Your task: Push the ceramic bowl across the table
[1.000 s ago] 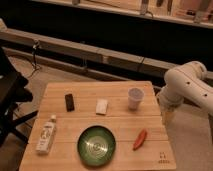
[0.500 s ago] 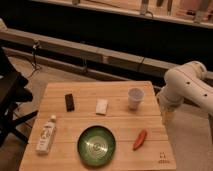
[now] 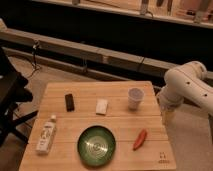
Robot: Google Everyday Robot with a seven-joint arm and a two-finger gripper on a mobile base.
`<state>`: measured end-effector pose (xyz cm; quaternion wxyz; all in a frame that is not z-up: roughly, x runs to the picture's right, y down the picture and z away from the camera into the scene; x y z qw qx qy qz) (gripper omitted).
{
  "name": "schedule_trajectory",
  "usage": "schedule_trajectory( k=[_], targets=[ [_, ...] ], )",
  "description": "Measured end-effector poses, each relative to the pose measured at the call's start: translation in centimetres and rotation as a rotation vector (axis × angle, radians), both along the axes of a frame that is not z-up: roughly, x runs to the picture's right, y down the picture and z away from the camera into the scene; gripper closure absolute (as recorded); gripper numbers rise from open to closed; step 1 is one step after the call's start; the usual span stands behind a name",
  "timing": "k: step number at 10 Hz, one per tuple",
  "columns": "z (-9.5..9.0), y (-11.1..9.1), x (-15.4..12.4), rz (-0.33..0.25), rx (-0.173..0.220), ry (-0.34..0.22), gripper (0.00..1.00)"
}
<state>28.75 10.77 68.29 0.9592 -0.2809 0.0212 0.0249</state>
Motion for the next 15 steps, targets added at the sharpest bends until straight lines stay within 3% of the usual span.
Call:
schedule_trajectory(
  k=[15],
  targets=[
    [0.3, 0.9, -1.0, -0.005, -0.017, -0.011, 0.2]
  ],
)
